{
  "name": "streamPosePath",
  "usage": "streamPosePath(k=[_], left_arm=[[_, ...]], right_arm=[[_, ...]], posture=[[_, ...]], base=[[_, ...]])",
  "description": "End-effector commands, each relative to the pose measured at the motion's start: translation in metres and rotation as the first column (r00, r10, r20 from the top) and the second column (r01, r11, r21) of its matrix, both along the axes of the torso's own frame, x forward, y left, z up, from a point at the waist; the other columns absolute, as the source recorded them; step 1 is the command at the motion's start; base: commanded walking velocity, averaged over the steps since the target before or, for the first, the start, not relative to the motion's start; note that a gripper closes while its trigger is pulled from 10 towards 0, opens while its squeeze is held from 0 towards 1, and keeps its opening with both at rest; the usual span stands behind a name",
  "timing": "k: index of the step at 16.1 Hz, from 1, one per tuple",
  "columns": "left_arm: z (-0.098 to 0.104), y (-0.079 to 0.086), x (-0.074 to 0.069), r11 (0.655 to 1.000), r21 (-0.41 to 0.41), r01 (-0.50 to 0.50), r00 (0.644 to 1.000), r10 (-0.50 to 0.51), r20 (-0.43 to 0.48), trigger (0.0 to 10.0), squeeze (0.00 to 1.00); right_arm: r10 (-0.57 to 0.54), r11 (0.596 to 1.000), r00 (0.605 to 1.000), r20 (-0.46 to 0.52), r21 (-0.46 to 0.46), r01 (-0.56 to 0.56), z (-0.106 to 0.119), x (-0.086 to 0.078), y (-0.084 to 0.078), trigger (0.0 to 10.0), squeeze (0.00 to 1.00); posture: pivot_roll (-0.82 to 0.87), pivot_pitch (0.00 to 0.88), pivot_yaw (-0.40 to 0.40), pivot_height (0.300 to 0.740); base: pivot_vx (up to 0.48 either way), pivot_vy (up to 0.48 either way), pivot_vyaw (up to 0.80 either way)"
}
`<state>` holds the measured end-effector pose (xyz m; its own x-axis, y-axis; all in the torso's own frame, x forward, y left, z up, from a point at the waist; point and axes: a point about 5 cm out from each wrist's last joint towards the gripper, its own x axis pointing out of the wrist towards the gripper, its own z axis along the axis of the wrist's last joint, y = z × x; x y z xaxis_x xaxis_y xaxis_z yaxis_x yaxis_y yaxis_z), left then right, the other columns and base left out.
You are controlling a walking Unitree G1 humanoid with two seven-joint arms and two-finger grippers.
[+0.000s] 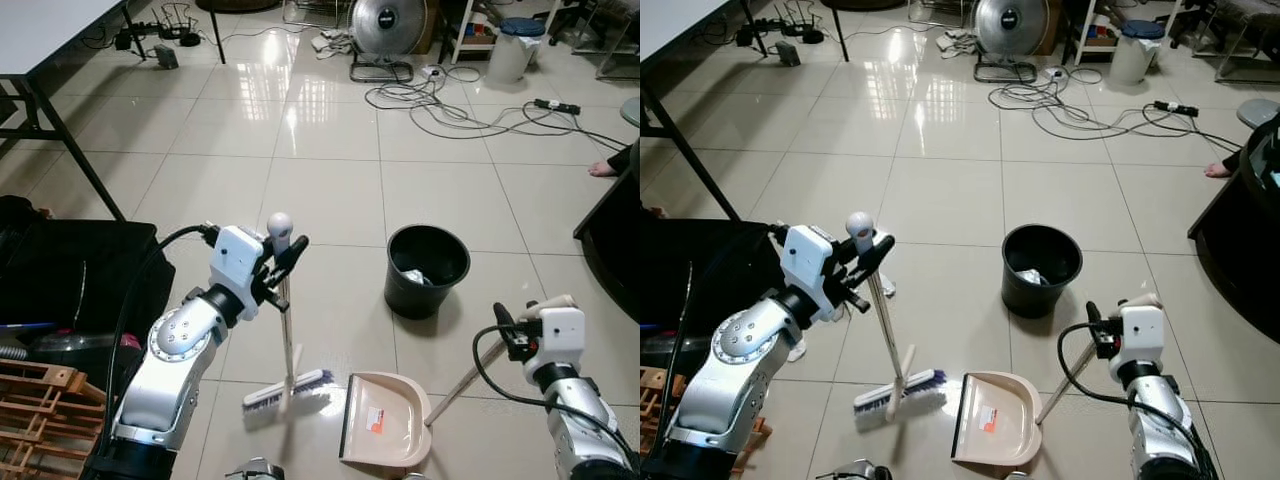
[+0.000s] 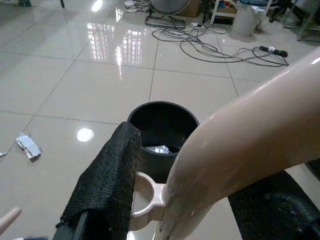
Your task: Sweep floor
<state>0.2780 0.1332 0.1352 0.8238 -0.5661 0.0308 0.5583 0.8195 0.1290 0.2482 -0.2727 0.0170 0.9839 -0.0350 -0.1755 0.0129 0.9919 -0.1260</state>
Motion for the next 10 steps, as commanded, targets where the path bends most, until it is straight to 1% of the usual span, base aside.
streamPosePath(k=[1,7,8,9,10], left_arm=[[0.008,-0.001,-0.002,1.0,-0.001,0.005,0.999,-0.005,0.04,10.0,0.0],[0.017,-0.004,-0.003,1.0,0.0,0.018,0.998,-0.018,0.055,10.0,0.0],[0.019,-0.009,-0.002,1.0,-0.001,0.022,0.998,-0.022,0.06,10.0,0.0],[0.02,-0.01,-0.002,1.0,-0.001,0.023,0.998,-0.023,0.061,10.0,0.0],[0.023,-0.014,-0.003,1.0,-0.003,0.026,0.998,-0.025,0.065,10.0,0.0]], right_arm=[[-0.005,1.0,0.999,-0.045,-0.012,0.004,-0.005,-0.004,-0.004,10.0,0.0],[-0.017,1.0,0.999,-0.045,-0.001,0.017,-0.004,-0.002,-0.005,10.0,0.0],[-0.005,1.0,0.999,-0.048,0.003,0.005,-0.005,-0.002,-0.003,7.6,0.0],[-0.001,1.0,0.999,-0.049,0.004,0.001,-0.005,-0.003,-0.002,4.8,0.0],[0.003,1.0,0.999,-0.05,0.006,-0.003,-0.006,-0.003,-0.002,0.1,0.0]], posture=[[0.13,0.082,0.036,0.74],[0.12,0.069,0.039,0.74],[0.12,0.066,0.039,0.74],[0.12,0.066,0.039,0.74],[0.12,0.063,0.038,0.74]], base=[[0.0,0.0,0.0],[0.0,0.0,0.0],[0.0,0.0,0.0],[0.0,0.0,0.0],[0.0,0.0,0.0]])
